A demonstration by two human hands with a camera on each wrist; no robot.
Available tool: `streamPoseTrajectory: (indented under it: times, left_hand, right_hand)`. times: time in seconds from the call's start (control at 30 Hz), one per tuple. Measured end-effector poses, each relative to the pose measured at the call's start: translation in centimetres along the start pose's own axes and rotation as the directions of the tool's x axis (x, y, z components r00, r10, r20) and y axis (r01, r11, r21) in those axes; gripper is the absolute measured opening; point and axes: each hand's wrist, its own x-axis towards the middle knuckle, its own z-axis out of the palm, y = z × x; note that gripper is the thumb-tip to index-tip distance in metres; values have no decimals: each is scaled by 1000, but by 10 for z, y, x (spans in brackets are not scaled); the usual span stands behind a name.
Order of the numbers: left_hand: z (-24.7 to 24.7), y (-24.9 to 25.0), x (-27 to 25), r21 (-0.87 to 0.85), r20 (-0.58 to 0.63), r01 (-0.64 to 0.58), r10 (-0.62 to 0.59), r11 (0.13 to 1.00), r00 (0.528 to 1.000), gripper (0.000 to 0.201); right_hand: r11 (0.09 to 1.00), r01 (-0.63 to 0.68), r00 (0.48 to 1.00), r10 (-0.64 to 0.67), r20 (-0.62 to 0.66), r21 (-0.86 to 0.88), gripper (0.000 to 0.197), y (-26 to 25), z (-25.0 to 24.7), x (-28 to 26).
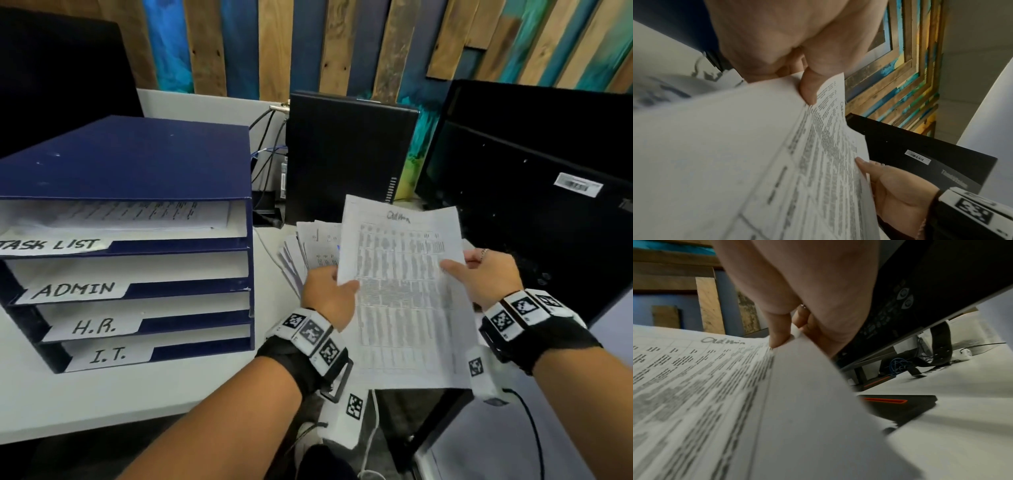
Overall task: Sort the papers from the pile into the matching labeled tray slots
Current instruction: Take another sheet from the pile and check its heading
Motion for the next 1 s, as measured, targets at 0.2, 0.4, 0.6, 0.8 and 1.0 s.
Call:
streamPoseTrajectory:
  times: [0.2,0.4,0.6,0.8,1.0]
  left_hand:
    - [-33,-4,-17,-68,-24,-42,40,997,999,21]
    - [-64,-6,-57,-146,-92,-87,74,985,993,11]
    - [-111,-32,-92,49,-309,-136,145,989,940,30]
    - [-168,-62,-125,107,-419,-14,58,994,906,37]
    - [-226,-67,-149,113,-535,92,-17,989,845,37]
  right_hand:
    - [938,-21,982,-45,182,345,13,-19,13,-18]
    - [858,-11,970,-115,212,513,22,-36,11,-75]
    - [842,32,963,-170,209,538,24,-51,42,-143]
    - [845,9,939,-191,287,535,22,-59,86,-203]
    - [867,-32,888,-203,413,497,21,-83,135,-238]
